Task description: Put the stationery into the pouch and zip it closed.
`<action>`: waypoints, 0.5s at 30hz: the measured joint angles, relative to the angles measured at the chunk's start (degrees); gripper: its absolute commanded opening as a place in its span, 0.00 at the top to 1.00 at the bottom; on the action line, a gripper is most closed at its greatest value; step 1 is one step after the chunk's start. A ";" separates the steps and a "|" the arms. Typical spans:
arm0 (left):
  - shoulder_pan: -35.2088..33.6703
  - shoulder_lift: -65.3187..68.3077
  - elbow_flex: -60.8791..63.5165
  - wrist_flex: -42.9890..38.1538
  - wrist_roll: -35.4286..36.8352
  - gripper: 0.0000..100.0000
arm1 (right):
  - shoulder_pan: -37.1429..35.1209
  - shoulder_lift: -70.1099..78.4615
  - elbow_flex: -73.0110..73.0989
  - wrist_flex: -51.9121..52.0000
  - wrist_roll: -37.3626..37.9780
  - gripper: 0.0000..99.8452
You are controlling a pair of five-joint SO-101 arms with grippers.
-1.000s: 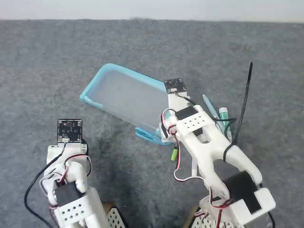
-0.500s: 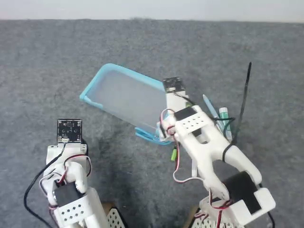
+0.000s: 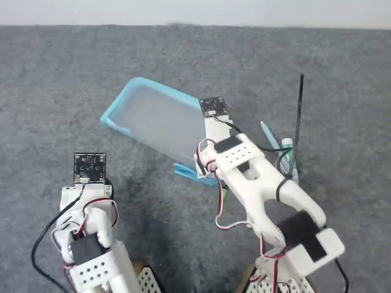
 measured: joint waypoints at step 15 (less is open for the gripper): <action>0.00 0.00 0.00 0.00 0.00 0.85 | 5.89 7.82 -7.12 7.03 1.32 0.98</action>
